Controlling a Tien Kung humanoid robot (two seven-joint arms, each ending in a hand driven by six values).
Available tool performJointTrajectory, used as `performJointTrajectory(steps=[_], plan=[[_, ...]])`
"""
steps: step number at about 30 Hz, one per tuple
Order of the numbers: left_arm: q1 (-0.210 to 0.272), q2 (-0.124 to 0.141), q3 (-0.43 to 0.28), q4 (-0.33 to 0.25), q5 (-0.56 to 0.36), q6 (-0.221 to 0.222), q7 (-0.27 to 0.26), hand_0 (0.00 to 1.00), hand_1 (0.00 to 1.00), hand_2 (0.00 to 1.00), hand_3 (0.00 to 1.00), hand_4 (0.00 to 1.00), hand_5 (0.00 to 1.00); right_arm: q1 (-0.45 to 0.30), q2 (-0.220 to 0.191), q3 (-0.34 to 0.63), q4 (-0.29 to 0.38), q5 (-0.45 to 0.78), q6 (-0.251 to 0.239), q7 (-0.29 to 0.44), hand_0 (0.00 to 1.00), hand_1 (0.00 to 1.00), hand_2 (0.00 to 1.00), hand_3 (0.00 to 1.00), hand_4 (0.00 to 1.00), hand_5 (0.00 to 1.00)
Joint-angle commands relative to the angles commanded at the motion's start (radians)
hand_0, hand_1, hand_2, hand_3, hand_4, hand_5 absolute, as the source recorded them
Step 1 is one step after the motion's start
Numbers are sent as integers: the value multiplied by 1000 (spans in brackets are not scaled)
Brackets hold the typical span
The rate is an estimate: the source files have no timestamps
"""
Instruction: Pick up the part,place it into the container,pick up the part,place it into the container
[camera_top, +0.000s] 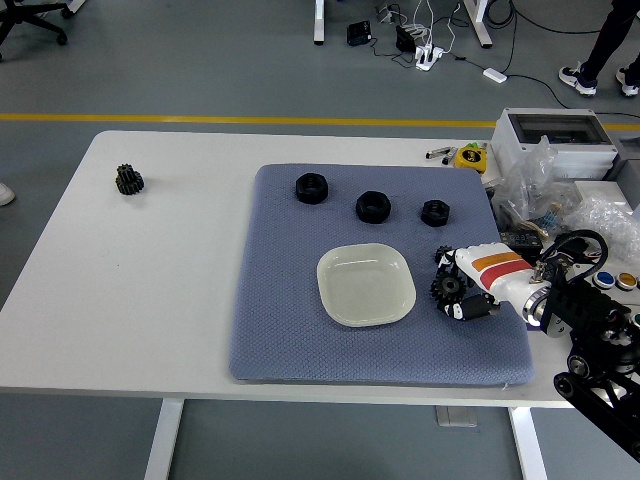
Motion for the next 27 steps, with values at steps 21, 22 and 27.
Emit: performJointTrajectory(steps=[21, 22, 27], plan=[[2, 2, -2, 1, -1, -6, 5, 667, 636, 637, 591, 644, 592, 140, 67, -144, 176, -32, 19, -31, 230, 385, 440, 462, 670, 225], [2, 1, -2, 1, -2, -6, 6, 667, 636, 637, 591, 644, 592, 151, 79, -165, 165, -24, 21, -31, 230, 385, 440, 462, 670, 225], [2, -3, 30, -2, -30, 5, 3, 667, 636, 637, 591, 644, 592, 204, 132, -256, 86, 15, 29, -28, 230, 385, 440, 462, 670, 225]])
